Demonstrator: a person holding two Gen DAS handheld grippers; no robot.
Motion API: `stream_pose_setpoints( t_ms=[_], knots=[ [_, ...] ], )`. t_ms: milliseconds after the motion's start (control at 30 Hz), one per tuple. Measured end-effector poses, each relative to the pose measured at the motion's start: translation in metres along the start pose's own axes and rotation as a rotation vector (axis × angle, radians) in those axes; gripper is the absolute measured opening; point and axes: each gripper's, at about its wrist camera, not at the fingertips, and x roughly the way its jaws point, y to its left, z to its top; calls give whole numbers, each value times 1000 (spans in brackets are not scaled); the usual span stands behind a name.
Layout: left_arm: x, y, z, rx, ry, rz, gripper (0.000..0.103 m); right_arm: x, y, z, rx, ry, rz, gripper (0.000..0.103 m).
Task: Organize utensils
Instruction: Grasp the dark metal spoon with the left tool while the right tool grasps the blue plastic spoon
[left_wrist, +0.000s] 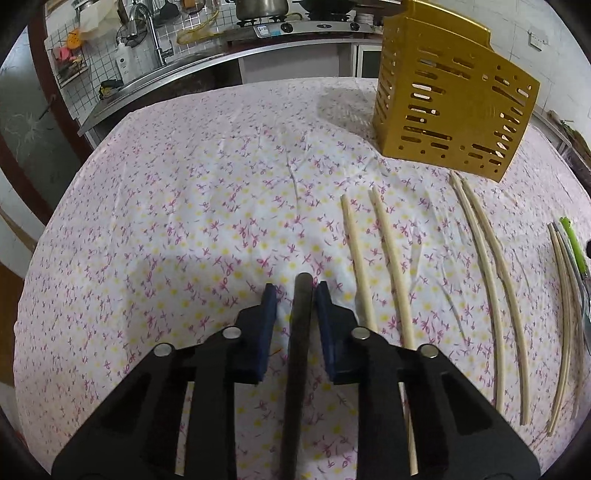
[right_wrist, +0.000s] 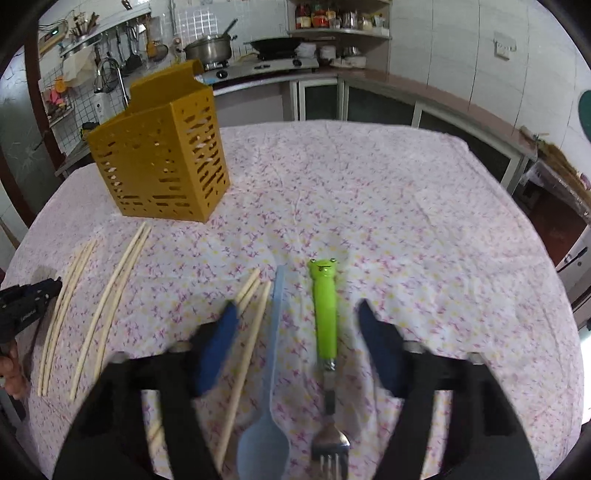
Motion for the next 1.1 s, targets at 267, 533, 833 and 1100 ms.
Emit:
stream_pose_setpoints(
  t_ms=[267, 533, 833, 1100],
  knots=[
    [4, 2, 6, -5, -4, -13, 17, 27, 5, 6, -14, 63, -11, 46],
    [7, 7, 12, -19, 0, -34, 10, 27, 10, 18, -48, 54, -14, 34],
    [9, 7, 12, -14, -8, -35, 9, 46, 11, 17, -52, 107, -8, 20],
    [13, 3, 17, -1, -7, -27, 8, 58, 16, 17, -81, 113, -29, 18]
  ],
)
